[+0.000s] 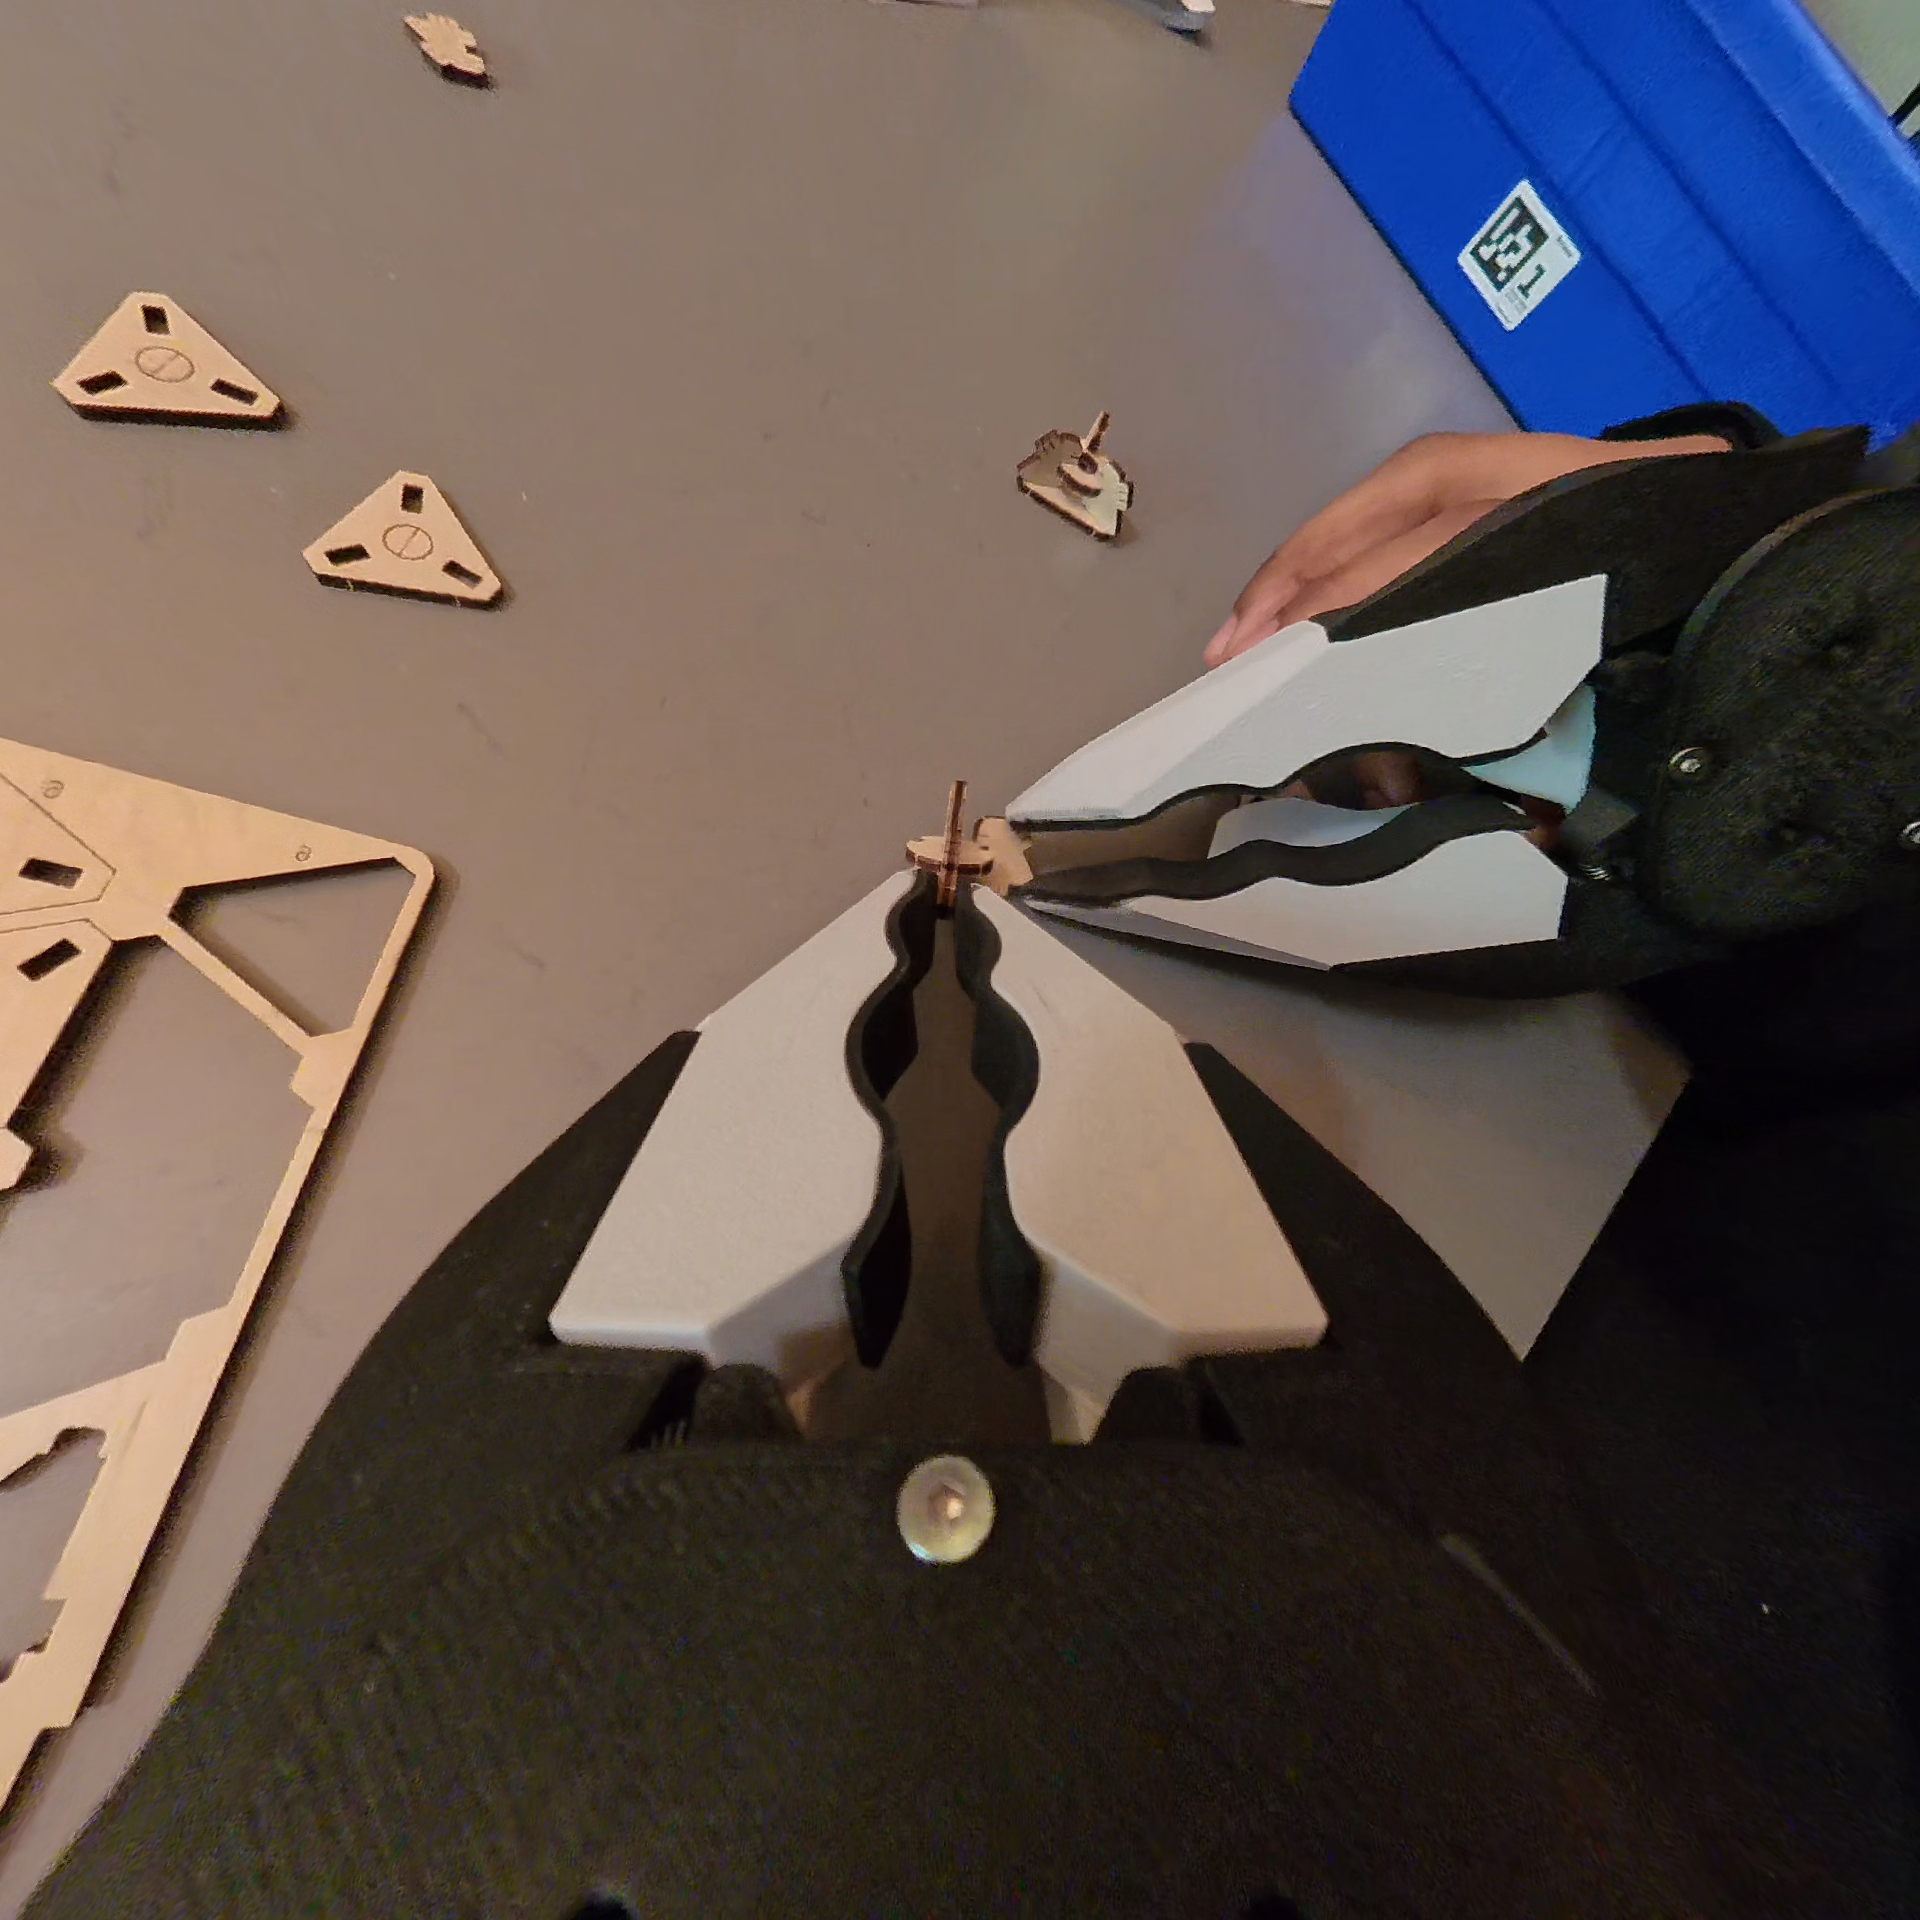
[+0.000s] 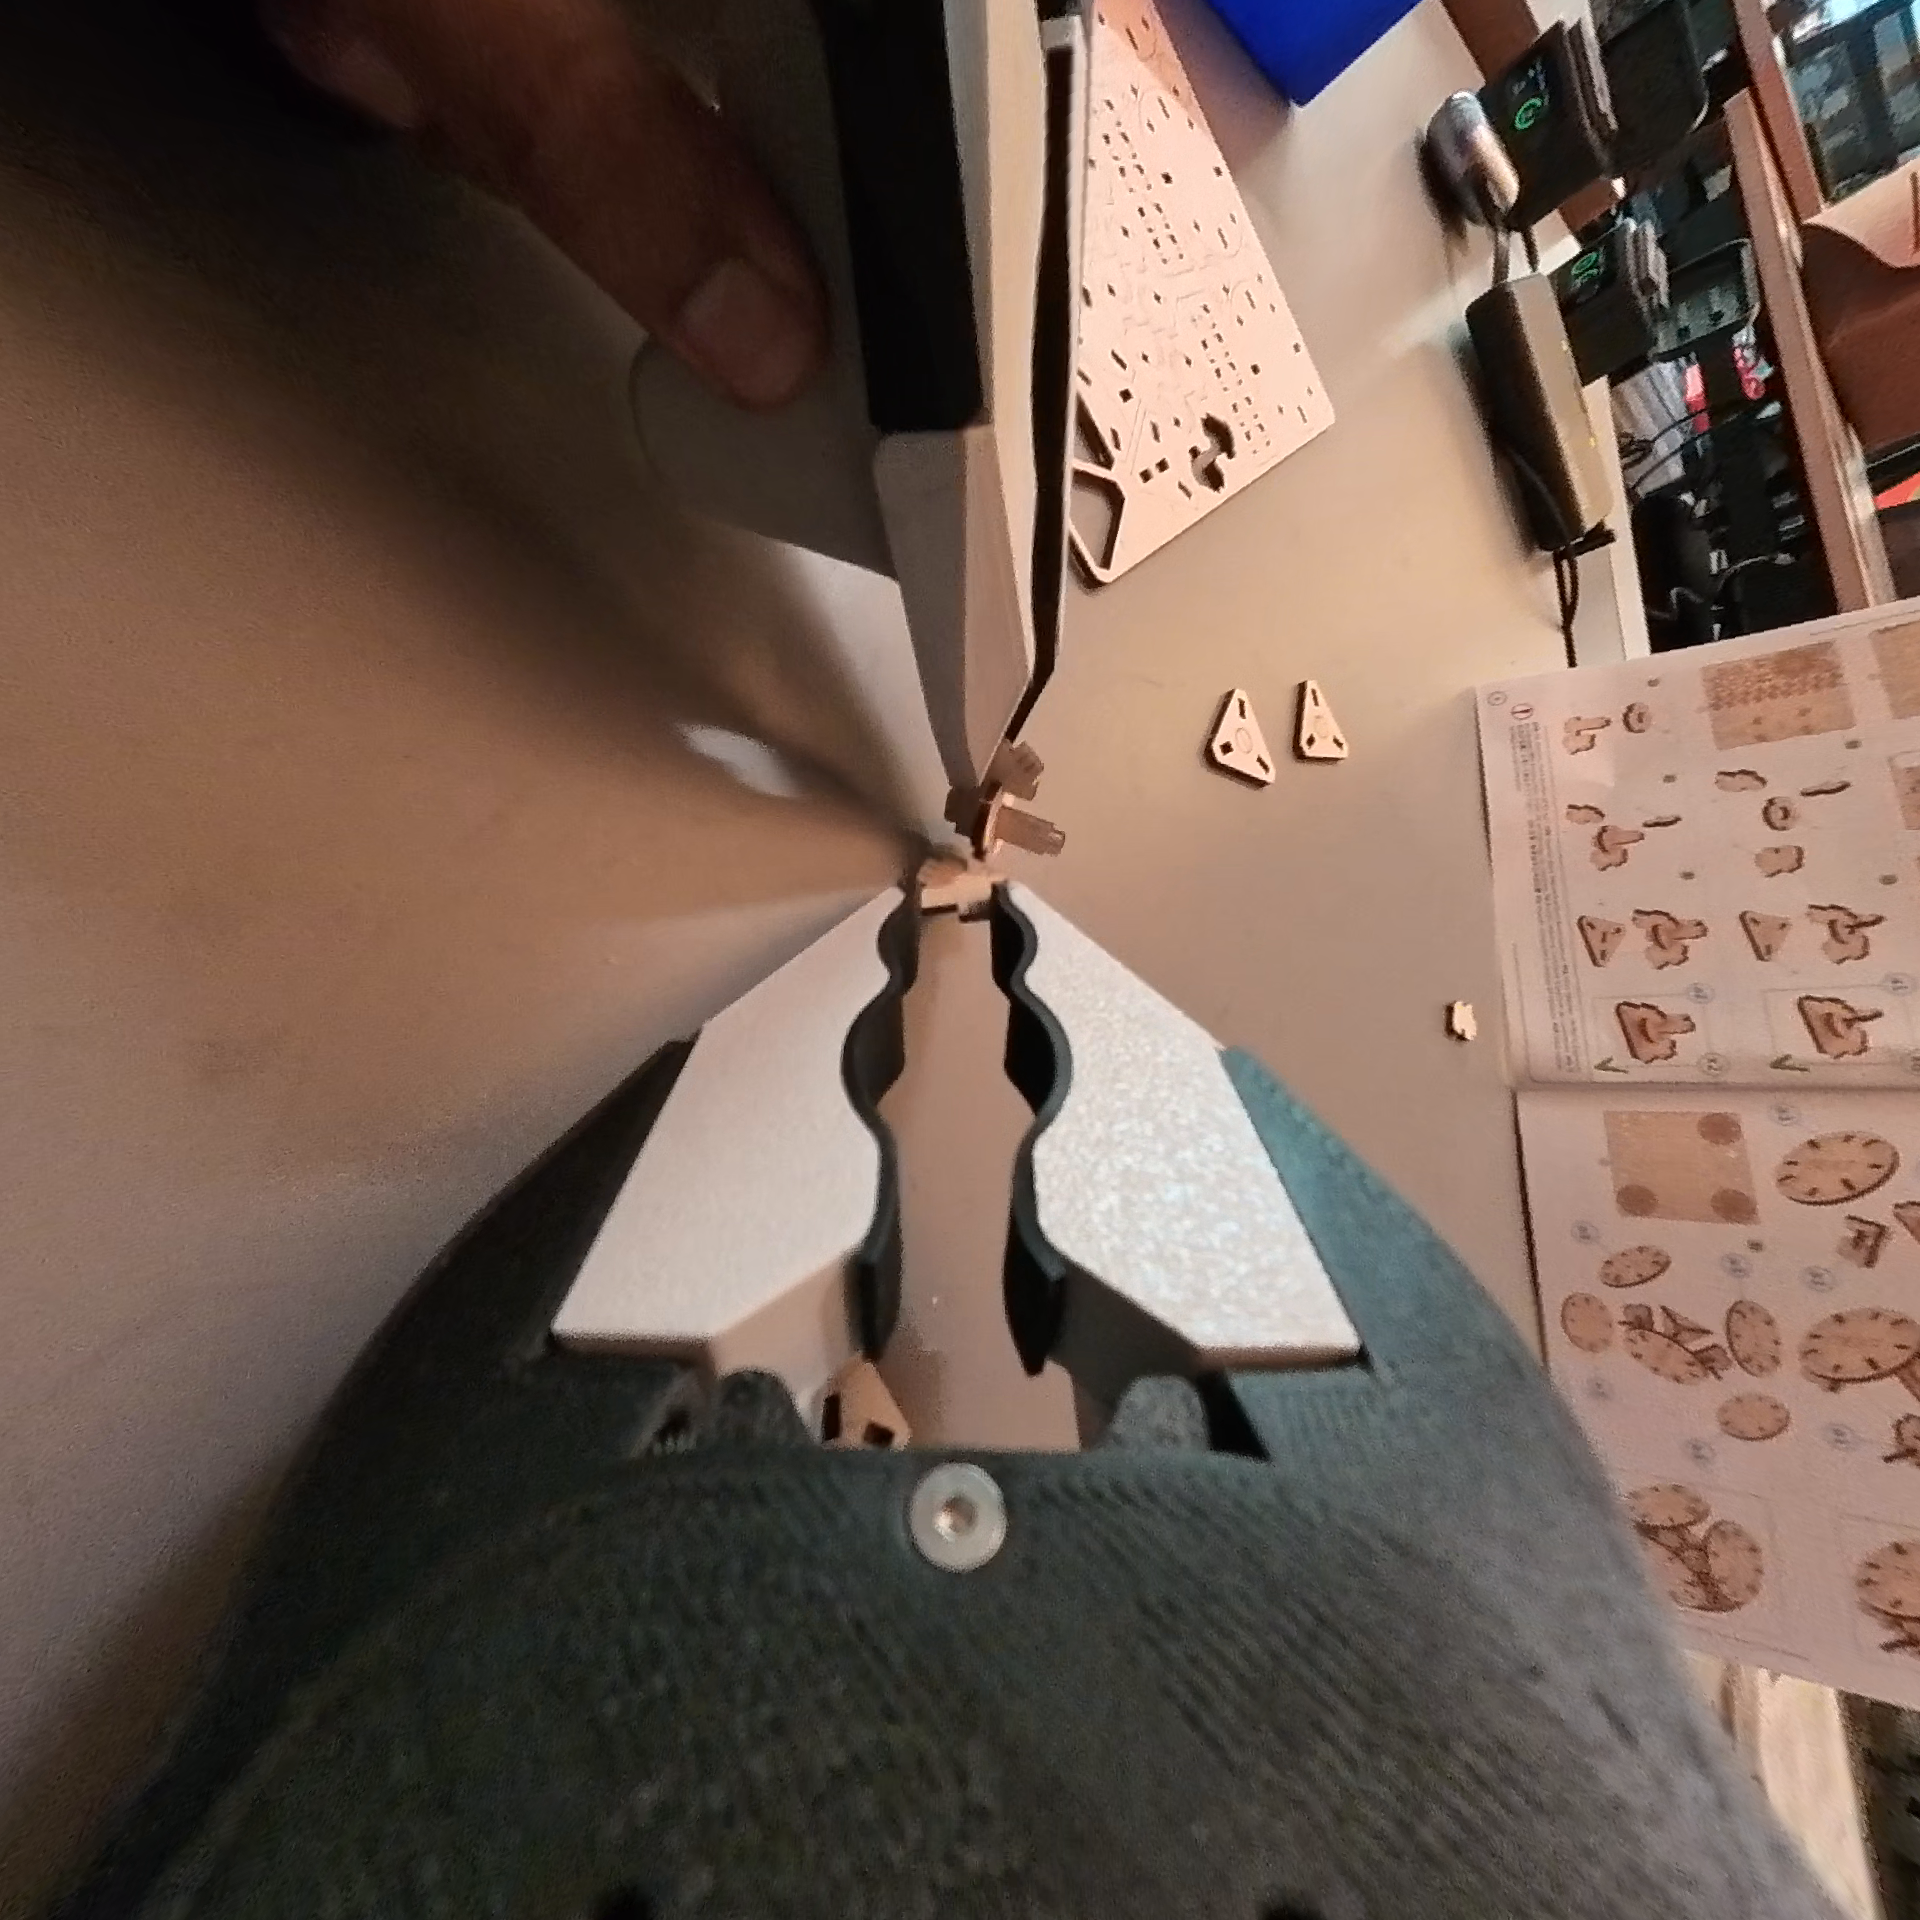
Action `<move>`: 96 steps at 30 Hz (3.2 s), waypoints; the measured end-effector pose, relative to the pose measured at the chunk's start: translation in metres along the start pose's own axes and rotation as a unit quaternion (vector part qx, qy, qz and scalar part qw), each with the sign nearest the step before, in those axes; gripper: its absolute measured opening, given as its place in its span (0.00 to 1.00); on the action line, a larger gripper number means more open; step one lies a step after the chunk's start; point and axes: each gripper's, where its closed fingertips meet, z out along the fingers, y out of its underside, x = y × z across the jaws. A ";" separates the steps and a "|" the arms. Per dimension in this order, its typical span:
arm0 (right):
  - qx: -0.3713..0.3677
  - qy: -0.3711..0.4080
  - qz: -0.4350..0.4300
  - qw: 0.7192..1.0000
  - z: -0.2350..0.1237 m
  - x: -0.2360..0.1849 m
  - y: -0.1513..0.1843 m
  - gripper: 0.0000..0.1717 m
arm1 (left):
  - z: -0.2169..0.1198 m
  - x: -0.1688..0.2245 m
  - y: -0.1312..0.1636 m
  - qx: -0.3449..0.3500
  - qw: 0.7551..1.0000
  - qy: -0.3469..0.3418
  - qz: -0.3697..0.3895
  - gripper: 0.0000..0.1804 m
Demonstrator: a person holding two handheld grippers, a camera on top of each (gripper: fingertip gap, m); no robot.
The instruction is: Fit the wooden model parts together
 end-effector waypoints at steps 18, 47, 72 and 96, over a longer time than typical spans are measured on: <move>0.008 0.009 -0.040 0.999 -0.002 -0.004 -0.004 0.07 | 0.000 0.000 0.003 -0.009 1.000 0.005 -0.006 0.00; 0.012 0.022 -0.074 0.997 -0.003 -0.005 -0.006 0.07 | -0.001 0.001 0.003 -0.008 1.000 0.005 0.002 0.00; 0.010 0.012 -0.060 0.998 0.000 -0.007 -0.004 0.07 | -0.003 -0.002 0.007 -0.017 1.000 -0.002 0.009 0.00; 0.017 0.002 -0.039 0.999 0.002 -0.009 -0.006 0.07 | -0.002 0.000 0.009 -0.023 0.999 -0.007 0.023 0.00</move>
